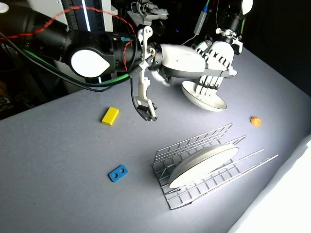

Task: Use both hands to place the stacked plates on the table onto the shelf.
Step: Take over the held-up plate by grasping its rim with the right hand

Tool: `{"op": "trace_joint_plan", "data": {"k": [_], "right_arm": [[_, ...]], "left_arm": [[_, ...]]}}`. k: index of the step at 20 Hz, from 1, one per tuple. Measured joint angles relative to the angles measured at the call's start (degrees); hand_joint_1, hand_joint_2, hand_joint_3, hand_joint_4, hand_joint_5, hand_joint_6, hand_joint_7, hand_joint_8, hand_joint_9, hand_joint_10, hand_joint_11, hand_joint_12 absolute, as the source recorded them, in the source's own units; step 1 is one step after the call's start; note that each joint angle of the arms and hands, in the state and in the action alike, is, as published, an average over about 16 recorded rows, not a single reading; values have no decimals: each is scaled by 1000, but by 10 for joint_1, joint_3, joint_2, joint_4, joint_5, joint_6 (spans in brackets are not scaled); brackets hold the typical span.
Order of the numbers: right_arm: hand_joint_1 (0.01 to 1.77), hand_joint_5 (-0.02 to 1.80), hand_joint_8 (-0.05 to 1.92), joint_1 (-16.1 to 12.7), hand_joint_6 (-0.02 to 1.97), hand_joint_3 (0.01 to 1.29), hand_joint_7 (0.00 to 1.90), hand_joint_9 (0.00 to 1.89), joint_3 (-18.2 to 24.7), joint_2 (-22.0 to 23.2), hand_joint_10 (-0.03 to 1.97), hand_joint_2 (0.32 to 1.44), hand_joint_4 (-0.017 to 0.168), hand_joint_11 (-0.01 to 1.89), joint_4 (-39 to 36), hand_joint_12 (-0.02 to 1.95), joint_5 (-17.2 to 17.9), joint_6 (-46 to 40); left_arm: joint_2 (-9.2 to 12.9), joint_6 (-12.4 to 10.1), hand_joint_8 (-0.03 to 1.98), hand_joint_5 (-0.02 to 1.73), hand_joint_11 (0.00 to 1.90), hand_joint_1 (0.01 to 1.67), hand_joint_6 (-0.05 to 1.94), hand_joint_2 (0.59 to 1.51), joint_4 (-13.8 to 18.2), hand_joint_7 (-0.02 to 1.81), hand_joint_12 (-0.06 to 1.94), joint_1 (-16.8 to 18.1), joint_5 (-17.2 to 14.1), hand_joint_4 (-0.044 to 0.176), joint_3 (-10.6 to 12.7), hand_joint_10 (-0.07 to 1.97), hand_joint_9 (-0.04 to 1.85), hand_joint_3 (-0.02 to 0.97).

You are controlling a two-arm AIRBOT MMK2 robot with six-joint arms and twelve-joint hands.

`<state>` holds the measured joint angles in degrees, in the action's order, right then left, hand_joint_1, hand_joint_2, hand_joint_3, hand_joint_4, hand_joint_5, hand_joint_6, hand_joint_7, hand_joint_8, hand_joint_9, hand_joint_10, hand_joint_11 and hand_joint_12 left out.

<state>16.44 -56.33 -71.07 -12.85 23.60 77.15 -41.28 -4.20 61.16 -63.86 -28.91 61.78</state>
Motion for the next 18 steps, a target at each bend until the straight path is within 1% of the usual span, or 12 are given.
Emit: {"op": "trace_joint_plan", "data": {"k": [3,5,9,15,18], "right_arm": [[1012,30,-6,15,36,14,27,28,-12,-30,7,831,5,14,7,51,3,70],[1090,19,-3,20,35,14,12,16,-27,-53,10,810,4,12,13,12,1,108],[1204,20,-2,26,35,14,11,16,-59,-99,12,797,4,11,33,-1,-6,165],[1239,23,-2,37,35,14,11,16,-104,-155,12,840,4,19,82,3,-23,207],[1233,47,-2,43,36,13,22,27,-120,-177,12,859,4,22,102,92,-31,216]], "left_arm": [[0,0,-5,48,16,22,-30,1126,-1,72,92,0,0,4,0,0,79,15],[0,0,-5,46,16,23,-30,1127,-2,70,83,-1,0,4,0,0,76,15],[0,0,-5,43,16,23,-31,1129,-2,67,67,-1,0,4,0,-2,72,15],[0,0,-5,50,16,22,-30,1127,-3,74,71,-3,-1,4,2,-3,79,15],[-1,0,-5,65,16,22,-30,1127,-4,89,124,-4,-3,4,3,-3,99,15]]}}
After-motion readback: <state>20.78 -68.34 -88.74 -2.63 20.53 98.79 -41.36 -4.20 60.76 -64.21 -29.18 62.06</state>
